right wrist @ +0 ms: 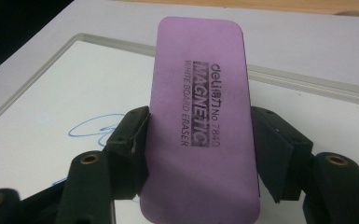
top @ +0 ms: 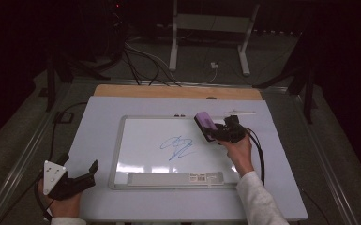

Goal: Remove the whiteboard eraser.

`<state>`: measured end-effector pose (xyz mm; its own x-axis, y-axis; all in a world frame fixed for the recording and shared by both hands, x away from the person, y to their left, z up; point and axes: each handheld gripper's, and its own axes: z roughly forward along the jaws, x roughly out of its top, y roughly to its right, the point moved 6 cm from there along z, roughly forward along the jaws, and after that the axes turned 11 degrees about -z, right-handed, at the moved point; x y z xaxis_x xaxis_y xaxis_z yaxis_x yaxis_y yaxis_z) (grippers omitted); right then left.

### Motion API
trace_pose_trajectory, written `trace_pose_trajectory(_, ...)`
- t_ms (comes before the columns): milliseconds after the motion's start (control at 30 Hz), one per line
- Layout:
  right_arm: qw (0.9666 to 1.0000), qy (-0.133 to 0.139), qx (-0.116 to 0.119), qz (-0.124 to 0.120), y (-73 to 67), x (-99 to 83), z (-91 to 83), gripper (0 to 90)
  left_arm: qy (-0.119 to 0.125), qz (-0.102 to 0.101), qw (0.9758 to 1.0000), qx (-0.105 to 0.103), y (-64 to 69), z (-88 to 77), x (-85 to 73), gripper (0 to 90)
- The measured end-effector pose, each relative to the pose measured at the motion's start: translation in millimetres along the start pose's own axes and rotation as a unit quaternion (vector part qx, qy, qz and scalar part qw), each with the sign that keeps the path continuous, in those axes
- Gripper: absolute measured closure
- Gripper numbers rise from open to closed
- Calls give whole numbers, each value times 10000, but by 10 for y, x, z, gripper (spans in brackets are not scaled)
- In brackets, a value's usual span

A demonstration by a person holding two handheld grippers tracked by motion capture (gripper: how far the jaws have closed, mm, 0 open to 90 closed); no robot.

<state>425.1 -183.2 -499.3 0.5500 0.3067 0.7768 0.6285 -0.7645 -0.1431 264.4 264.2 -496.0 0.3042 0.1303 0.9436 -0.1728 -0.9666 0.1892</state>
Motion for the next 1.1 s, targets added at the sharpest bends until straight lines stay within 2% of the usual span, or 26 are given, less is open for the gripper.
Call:
trace_pose_trajectory(300, 9993, -38, 150, -326, -175, 14, 25, 411, -3, -2, 10000, 1, 0, 0, 0, 7)
trace_pose_trajectory(600, 9981, -65, 305, -533, -325, 16, 53, 411, -13, 7, 10000, 4, 1, 1, -3, 7)
trace_pose_trajectory(1100, 9936, -211, 561, -961, -587, -48, 123, 411, -13, 13, 10000, 10, 3, 1, -2, 7)
